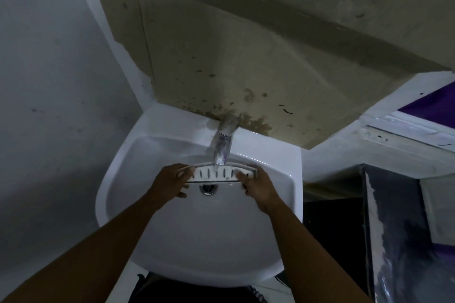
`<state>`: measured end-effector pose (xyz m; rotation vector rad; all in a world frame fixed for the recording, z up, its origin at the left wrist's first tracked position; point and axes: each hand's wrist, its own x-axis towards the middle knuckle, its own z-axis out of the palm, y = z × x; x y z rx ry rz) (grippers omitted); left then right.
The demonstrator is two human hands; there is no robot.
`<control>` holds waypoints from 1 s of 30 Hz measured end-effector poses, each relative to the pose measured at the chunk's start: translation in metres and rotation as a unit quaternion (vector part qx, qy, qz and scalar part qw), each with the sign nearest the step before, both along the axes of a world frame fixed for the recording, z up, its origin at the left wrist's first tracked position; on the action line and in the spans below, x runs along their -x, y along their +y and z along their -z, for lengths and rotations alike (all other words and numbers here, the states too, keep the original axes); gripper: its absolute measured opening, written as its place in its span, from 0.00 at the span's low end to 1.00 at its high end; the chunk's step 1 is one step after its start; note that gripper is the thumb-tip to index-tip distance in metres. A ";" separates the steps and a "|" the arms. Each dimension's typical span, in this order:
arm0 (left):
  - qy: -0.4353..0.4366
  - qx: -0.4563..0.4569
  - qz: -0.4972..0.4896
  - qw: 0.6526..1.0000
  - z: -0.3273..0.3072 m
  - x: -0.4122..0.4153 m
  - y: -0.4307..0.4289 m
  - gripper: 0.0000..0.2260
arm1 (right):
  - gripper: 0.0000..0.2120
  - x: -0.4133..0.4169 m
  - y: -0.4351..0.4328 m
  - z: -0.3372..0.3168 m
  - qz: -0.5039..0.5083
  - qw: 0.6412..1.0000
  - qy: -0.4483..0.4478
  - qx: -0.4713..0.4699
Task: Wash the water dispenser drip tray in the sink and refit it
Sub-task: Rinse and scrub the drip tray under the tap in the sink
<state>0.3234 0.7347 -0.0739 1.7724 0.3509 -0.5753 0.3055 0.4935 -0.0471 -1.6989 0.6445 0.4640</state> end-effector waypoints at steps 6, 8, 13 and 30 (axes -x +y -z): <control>0.022 -0.036 -0.033 0.999 -0.003 0.010 0.012 0.15 | 0.27 -0.010 0.024 0.003 -0.072 0.996 0.000 0.054; 0.026 -0.026 -0.055 0.998 -0.006 0.013 0.013 0.15 | 0.24 -0.015 0.031 0.007 -0.079 0.992 -0.009 0.099; 0.023 0.023 -0.094 0.995 -0.008 0.018 0.019 0.13 | 0.13 -0.018 0.044 0.013 -0.066 0.992 -0.007 0.105; 0.050 0.090 -0.179 0.978 -0.021 0.027 0.048 0.15 | 0.13 -0.023 0.081 0.004 0.115 0.968 0.083 -0.208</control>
